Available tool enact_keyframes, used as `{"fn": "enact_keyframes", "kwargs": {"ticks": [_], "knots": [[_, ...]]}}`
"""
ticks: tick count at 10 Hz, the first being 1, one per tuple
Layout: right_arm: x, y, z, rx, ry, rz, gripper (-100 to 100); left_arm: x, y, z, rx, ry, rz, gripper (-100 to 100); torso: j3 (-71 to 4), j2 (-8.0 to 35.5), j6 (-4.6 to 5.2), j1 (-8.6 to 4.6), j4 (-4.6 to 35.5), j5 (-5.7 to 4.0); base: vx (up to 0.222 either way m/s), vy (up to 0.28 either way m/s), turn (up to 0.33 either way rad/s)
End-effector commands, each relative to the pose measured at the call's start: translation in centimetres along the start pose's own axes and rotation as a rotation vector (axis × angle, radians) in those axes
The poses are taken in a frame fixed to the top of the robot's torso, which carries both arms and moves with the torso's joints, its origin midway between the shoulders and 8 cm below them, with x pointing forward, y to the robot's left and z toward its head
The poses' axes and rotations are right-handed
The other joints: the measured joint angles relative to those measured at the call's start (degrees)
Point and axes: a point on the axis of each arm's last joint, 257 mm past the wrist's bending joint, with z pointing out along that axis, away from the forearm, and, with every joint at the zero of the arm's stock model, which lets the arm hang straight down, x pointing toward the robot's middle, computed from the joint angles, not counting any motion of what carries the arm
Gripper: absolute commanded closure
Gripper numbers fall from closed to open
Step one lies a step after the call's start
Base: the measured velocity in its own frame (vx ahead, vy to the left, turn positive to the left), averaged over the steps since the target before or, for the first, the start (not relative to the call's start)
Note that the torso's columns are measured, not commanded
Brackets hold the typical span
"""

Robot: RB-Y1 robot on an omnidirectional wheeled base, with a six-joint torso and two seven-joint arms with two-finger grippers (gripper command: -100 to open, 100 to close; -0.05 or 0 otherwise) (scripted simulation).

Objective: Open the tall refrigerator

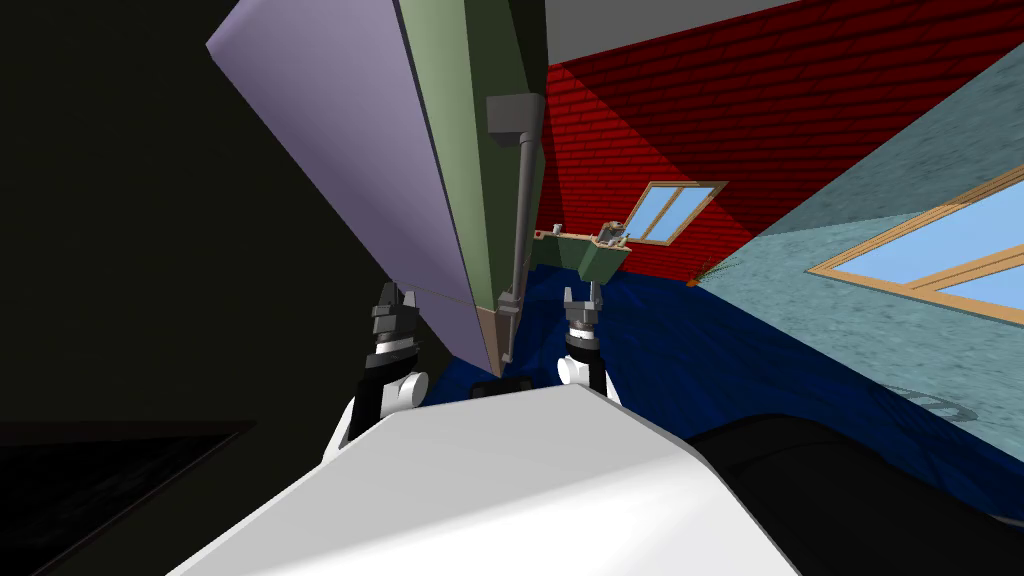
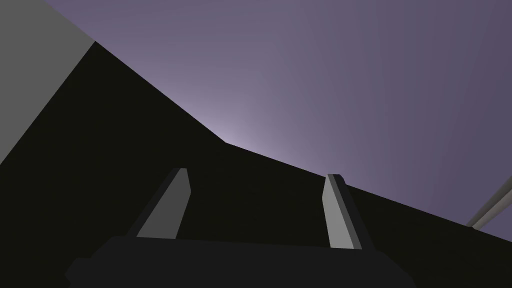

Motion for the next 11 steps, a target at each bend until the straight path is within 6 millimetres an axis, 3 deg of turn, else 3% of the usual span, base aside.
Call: {"fn": "enact_keyframes", "kwargs": {"ticks": [1, 9, 10, 11], "knots": [[0.00, 0.00, 0.00, 0.000, 0.000, 0.000, 0, 0.00, 0.00, 0.00, 0.000, 0.000, 0.000, 0, -4.67, 2.32, 0.00, 0.00, 2.35, 0.00, 0.000, 0.000, 0.000], [0.00, 0.02, 0.01, 0.000, 0.000, 0.000, 0, 0.00, -0.02, 0.01, 0.000, 0.000, 0.000, 0, -70.73, 35.39, 0.00, 0.00, 35.37, 0.00, 0.000, 0.000, 0.000], [0.00, 0.02, 0.01, 0.000, 0.000, 0.000, 0, 0.36, 0.20, 0.18, -0.010, 0.039, 0.016, -100, -79.19, 39.62, 0.00, 0.00, 39.60, 0.00, -0.004, -0.012, -0.043], [0.00, 0.00, 0.00, 0.000, 0.000, 0.000, 0, 0.49, 0.39, 0.28, -0.019, 0.054, 0.021, -100, -83.12, 41.58, 0.01, -0.03, 41.50, -0.01, -0.019, -0.027, -0.059]]}}
